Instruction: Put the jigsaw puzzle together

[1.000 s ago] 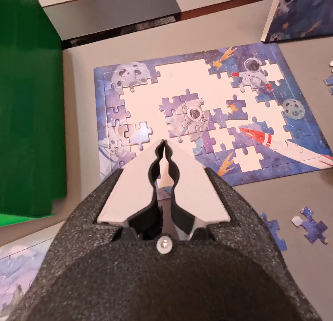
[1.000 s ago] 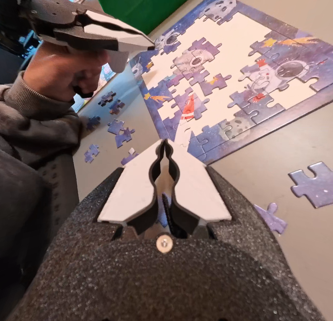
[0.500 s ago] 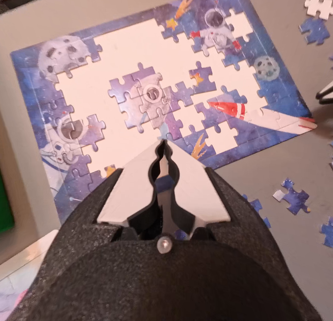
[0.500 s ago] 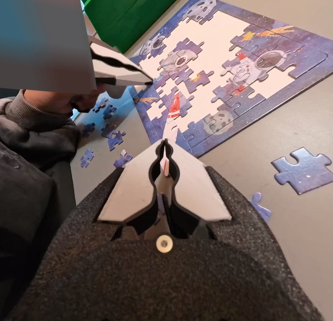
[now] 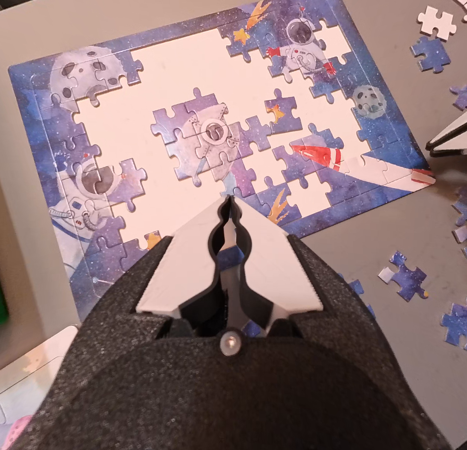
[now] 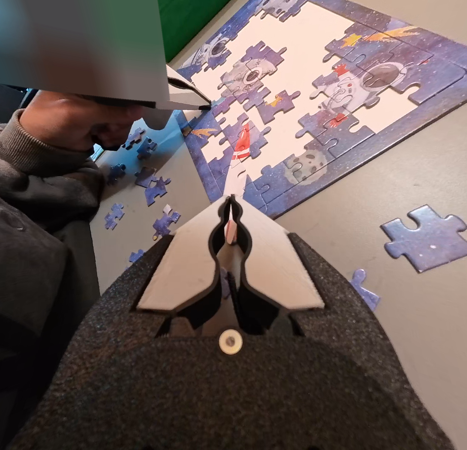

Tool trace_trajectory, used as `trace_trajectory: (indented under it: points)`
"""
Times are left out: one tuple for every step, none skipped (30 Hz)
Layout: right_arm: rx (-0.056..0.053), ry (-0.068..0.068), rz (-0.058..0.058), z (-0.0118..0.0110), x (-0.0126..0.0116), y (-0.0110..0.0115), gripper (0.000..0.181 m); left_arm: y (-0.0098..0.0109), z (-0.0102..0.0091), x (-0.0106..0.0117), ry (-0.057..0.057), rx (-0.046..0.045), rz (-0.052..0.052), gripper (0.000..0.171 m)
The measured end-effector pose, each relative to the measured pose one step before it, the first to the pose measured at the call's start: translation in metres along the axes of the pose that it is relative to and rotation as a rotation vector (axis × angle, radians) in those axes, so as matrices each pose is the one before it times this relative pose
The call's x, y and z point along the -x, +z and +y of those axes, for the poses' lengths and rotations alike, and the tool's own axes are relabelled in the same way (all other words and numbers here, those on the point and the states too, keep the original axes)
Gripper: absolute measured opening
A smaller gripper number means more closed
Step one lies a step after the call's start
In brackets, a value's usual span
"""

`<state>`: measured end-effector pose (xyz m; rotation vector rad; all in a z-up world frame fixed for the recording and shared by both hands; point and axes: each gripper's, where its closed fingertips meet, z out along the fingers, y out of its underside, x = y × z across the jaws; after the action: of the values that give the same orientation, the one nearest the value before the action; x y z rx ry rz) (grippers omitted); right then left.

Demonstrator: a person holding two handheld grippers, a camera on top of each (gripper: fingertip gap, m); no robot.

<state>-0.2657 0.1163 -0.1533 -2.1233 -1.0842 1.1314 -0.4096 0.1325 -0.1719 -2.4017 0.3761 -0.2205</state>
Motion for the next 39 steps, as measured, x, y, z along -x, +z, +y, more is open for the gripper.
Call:
trace_trajectory:
  points:
    - [0.0015, 0.0005, -0.0009, 0.00029, 0.00001, 0.00023, 0.0, 0.0, 0.00004, 0.00005, 0.0025, 0.00019, -0.0013, 0.0]
    - [0.0012, 0.001, -0.0006, 0.00047, -0.00013, 0.00041, 0.0, -0.00008, -0.00002, 0.00007, 0.0026, 0.0003, -0.0015, 0.0]
    - [0.002, 0.0007, 0.0001, 0.00041, -0.00027, 0.00017, 0.001, 0.00004, -0.00001, 0.0, 0.0027, 0.00004, -0.0015, 0.0]
    - [0.002, 0.0001, 0.0002, 0.00046, -0.00012, 0.0001, 0.001, 0.0001, 0.00008, -0.00006, 0.0022, 0.0002, -0.0014, 0.0]
    - [0.0004, -0.0004, 0.0, 0.00014, 0.00004, 0.00011, 0.001, 0.00002, 0.00001, 0.00003, 0.0016, 0.0004, -0.0008, 0.0]
    - [0.0003, 0.0006, -0.0013, 0.00012, 0.00019, 0.00003, 0.001, 0.00009, 0.00007, -0.00002, 0.001, 0.00017, 0.0, 0.0]
    - [0.0015, 0.0016, -0.0015, 0.00023, 0.00008, 0.00023, 0.001, 0.0001, -0.0001, -0.00016, 0.0009, 0.0001, 0.0005, 0.0]
    - [0.0011, 0.0006, -0.0013, 0.0003, 0.00014, 0.00003, 0.001, -0.00011, -0.00002, -0.00011, 0.0011, -0.00005, 0.0004, 0.0]
    - [0.0014, 0.0013, -0.0008, 0.0003, 0.00015, 0.00009, 0.001, -0.00005, 0.00005, -0.00003, 0.0005, -0.00014, 0.0002, 0.0]
    - [0.0022, 0.0018, -0.0009, 0.00032, 0.00002, 0.00018, 0.001, -0.00003, 0.00003, 0.0001, 0.0, 0.00002, 0.0, 0.0]
    - [0.0005, 0.0006, 0.0001, 0.0001, -0.00024, 0.00008, 0.001, -0.00004, 0.00007, -0.0001, 0.0, 0.00013, -0.0002, 0.0]
    - [0.0001, 0.0, 0.0006, 0.00009, 0.00001, 0.00035, 0.001, 0.00011, 0.00001, 0.00011, -0.0002, -0.00005, 0.0001, 0.0]
    - [0.0005, 0.0004, -0.0008, 0.00014, 0.00009, 0.00002, 0.001, 0.00015, 0.00011, -0.00003, -0.0007, -0.00035, 0.0006, 0.0]
    - [-0.0001, 0.0007, -0.0008, 0.0, 0.00003, 0.00007, 0.001, 0.0002, 0.00002, 0.00003, -0.0013, -0.00062, 0.0008, 0.0]
    - [0.0006, 0.0005, 0.0011, -0.00002, -0.00016, 0.00005, 0.001, 0.00012, -0.00003, -0.00002, -0.0015, -0.00049, 0.001, 0.0]
    - [0.0012, -0.0006, 0.0007, 0.00035, -0.00002, -0.00004, 0.001, -0.00007, 0.00006, 0.00002, -0.0016, -0.00008, 0.0011, 0.0]
    - [0.0006, 0.0002, -0.0008, 0.00017, 0.00019, 0.00009, 0.001, -0.00006, -0.00008, -0.00009, -0.0009, 0.00025, 0.0011, 0.0]
    - [0.0, 0.0002, -0.0008, 0.00007, 0.00008, 0.00005, 0.001, -0.00009, -0.00001, -0.00003, 0.0005, 0.00077, 0.0013, 0.0]
    - [0.001, -0.0001, -0.0001, 0.00012, 0.00003, 0.00015, 0.001, -0.00018, 0.00009, 0.00006, 0.0009, 0.00079, 0.0013, 0.0]
    - [0.001, -0.0001, 0.0, 0.00007, 0.00004, -0.00013, 0.001, -0.00005, 0.00007, 0.00003, 0.0007, 0.00034, 0.0008, 0.0]
    - [0.0009, 0.0004, -0.0004, 0.00013, -0.00002, 0.00022, 0.001, 0.00026, 0.00002, -0.00006, 0.0012, 0.0, 0.0, 0.0]
    - [0.0011, 0.0007, -0.0008, 0.00021, 0.00015, 0.0002, 0.001, 0.00017, -0.00015, 0.00008, 0.0023, 0.00044, -0.001, 0.0]
    - [0.0015, 0.0008, -0.0009, 0.00033, 0.00011, 0.00023, 0.001, 0.00002, -0.00017, -0.00004, 0.003, 0.0019, -0.0025, 0.0]
    - [0.0011, 0.0005, -0.0007, 0.00025, 0.00007, 0.00012, 0.001, 0.00015, -0.00022, 0.00011, 0.003, 0.00341, -0.0064, 0.0]
    - [0.0004, 0.0003, -0.0008, 0.00006, 0.00024, 0.00006, 0.001, 0.00023, -0.00144, 0.00137, 0.0076, -0.00279, -0.0185, 0.0]
    - [0.0, 0.0002, -0.0006, -0.00001, 0.0001, 0.0, 0.001, -0.00047, -0.00385, 0.00245, 0.0179, -0.01866, -0.0283, 0.0]
    - [-0.0018, -0.0002, 0.0008, -0.00028, -0.00001, -0.00029, 0.001, -0.0006, -0.00549, 0.00134, 0.021, -0.02735, -0.0249, 0.0]
    - [-0.0017, 0.0001, 0.0001, -0.00039, -0.00003, -0.00007, 0.001, 0.00033, -0.00512, 0.00081, 0.0134, -0.02094, -0.0221, 0.0]
    - [-0.0004, 0.0019, -0.001, -0.00007, 0.00002, -0.00035, 0.001, 0.00073, -0.00432, 0.00126, 0.0005, -0.01188, -0.02, 0.0]
    - [-0.0015, 0.0021, -0.0013, -0.00009, 0.00011, 0.00013, 0.001, 0.00165, -0.00324, -0.00105, -0.0101, -0.00428, -0.0011, 0.0]
    - [0.0005, 0.0022, -0.002, 0.00016, 0.00026, 0.00007, 0.001, 0.00278, -0.00075, -0.00513, -0.0115, 0.00774, 0.0273, 0.0]
    - [0.003, 0.0013, -0.0012, 0.00039, 0.00005, 0.00021, 0.001, 0.00396, 0.00258, -0.00608, -0.0069, 0.02136, 0.0313, 0.0]
    - [0.0005, -0.0023, 0.0016, 0.00011, -0.00004, 0.00021, 0.001, 0.00421, 0.00398, -0.00312, 0.0004, 0.02294, 0.01, 0.0]
    - [-0.0006, -0.0025, 0.002, -0.00002, -0.00001, -0.00022, 0.001, 0.00217, 0.00179, -0.00091, 0.0006, 0.00536, -0.0025, 0.001]
    - [-0.0002, -0.0006, -0.0003, -0.00004, 0.00038, -0.00002, 0.001, 0.00009, -0.00023, -0.00028, -0.0084, -0.00216, -0.0001, 0.0]
    - [-0.0008, 0.0007, -0.0017, -0.00021, 0.00034, -0.00014, 0.001, -0.00005, 0.00007, -0.00001, -0.0114, 0.0047, 0.0034, 0.0]
    - [-0.0015, 0.0007, -0.0007, -0.00015, 0.00009, -0.0002, 0.001, -0.00017, 0.0002, 0.00009, -0.0095, 0.00257, 0.0054, 0.0]
    - [0.0007, 0.0012, -0.0009, 0.00005, 0.00001, 0.00001, 0.001, 0.00013, -0.00013, 0.00014, -0.0097, -0.00159, 0.0068, 0.0]
    - [0.0032, 0.0021, -0.0018, 0.00027, 0.00005, 0.00006, 0.001, -0.00002, -0.00021, -0.00022, -0.009, -0.00029, 0.0109, 0.0]
